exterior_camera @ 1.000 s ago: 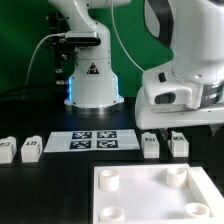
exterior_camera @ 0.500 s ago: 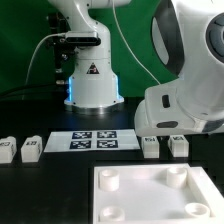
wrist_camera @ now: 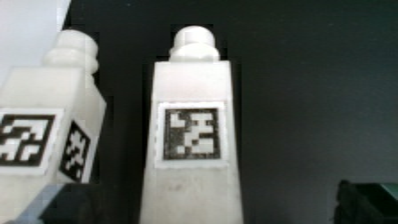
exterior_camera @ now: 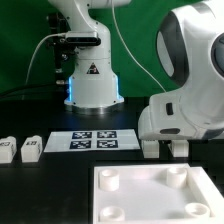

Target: Assemble one leg

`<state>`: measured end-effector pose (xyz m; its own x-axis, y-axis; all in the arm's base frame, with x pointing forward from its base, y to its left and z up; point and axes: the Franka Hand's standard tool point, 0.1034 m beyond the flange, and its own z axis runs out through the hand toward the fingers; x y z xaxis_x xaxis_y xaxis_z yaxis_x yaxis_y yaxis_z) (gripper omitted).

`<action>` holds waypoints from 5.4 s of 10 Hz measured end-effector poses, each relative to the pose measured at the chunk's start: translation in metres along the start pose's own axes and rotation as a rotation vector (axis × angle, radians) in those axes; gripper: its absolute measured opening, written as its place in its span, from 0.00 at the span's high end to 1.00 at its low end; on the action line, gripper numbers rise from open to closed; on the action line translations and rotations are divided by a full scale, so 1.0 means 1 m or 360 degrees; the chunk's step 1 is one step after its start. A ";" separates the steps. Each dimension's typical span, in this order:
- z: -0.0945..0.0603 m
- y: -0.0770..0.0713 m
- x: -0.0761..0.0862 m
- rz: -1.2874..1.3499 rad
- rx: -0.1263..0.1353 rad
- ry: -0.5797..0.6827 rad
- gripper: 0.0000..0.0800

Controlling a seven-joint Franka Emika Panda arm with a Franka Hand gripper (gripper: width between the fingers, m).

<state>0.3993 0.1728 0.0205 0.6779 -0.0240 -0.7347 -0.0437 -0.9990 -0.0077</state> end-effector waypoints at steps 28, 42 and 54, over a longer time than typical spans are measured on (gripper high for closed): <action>-0.248 0.055 -0.001 -0.0296 0.0018 0.1670 0.63; -0.249 0.051 0.056 -0.0317 0.0076 0.2363 0.63; -0.212 0.047 0.095 -0.0331 0.0071 0.2283 0.63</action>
Offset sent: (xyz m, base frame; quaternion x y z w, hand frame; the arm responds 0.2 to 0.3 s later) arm 0.0000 0.0000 0.0000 0.0000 0.0000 0.0000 1.0000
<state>0.6174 0.1156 0.0939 0.8108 0.0760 0.5804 0.1411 -0.9877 -0.0678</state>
